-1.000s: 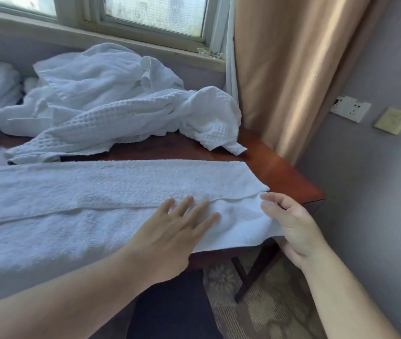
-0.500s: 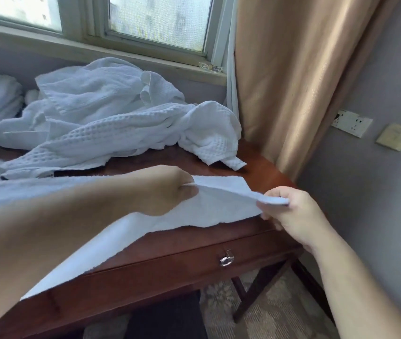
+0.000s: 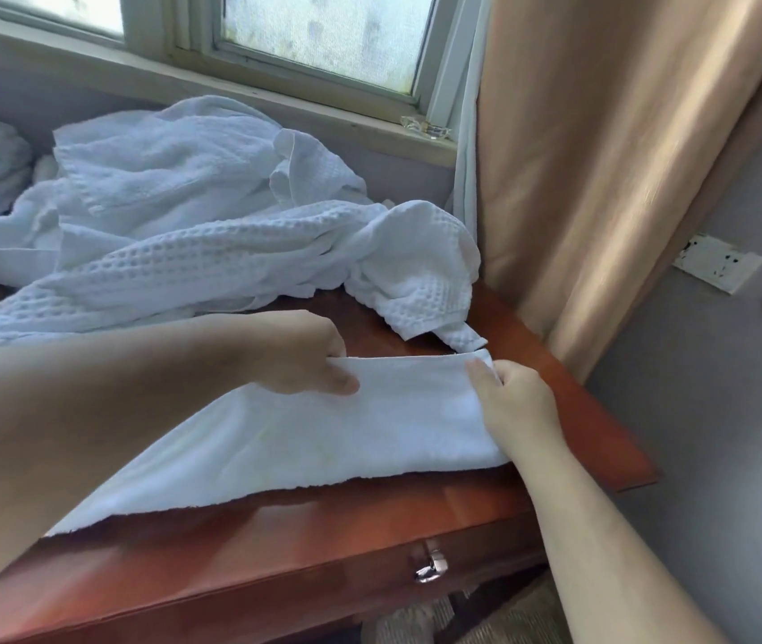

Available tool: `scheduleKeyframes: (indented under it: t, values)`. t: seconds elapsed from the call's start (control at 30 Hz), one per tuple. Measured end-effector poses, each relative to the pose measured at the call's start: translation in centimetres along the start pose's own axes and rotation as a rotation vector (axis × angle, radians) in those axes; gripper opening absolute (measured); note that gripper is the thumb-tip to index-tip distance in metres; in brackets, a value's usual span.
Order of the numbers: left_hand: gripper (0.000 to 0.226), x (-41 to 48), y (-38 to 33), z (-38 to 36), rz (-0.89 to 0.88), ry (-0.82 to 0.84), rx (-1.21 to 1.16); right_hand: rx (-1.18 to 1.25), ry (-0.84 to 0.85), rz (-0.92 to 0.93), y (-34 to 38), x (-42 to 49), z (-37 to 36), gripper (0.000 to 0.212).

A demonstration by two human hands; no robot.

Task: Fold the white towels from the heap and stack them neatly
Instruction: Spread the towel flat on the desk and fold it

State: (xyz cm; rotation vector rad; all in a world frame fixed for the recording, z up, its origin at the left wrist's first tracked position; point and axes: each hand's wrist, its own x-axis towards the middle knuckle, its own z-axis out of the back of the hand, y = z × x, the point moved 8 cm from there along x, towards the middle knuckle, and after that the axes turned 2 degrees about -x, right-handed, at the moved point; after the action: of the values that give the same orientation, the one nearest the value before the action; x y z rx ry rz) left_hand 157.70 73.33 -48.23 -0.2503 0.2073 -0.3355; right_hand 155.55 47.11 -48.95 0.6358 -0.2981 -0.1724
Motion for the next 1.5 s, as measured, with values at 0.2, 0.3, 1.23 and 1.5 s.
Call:
scheduleKeyframes:
  t: [0.2,0.3,1.23,1.5]
  values:
    - [0.045,0.9,1.6,-1.2,-0.008,-0.101,0.032,-0.374,-0.079,-0.021,0.0,-0.7,-0.4,0.024]
    - [0.037,0.1,1.8,-1.4,-0.021,-0.111,0.008,-0.56,-0.214,0.142,4.1,-1.9,0.0,0.024]
    - [0.043,-33.6,20.4,-1.1,0.358,-0.401,0.087,-0.104,0.752,0.996,33.1,-23.5,-20.1,0.071]
    - [0.04,-40.4,25.5,-0.5,0.49,-0.342,0.078,-0.121,0.813,1.069,37.5,-27.4,-22.9,0.037]
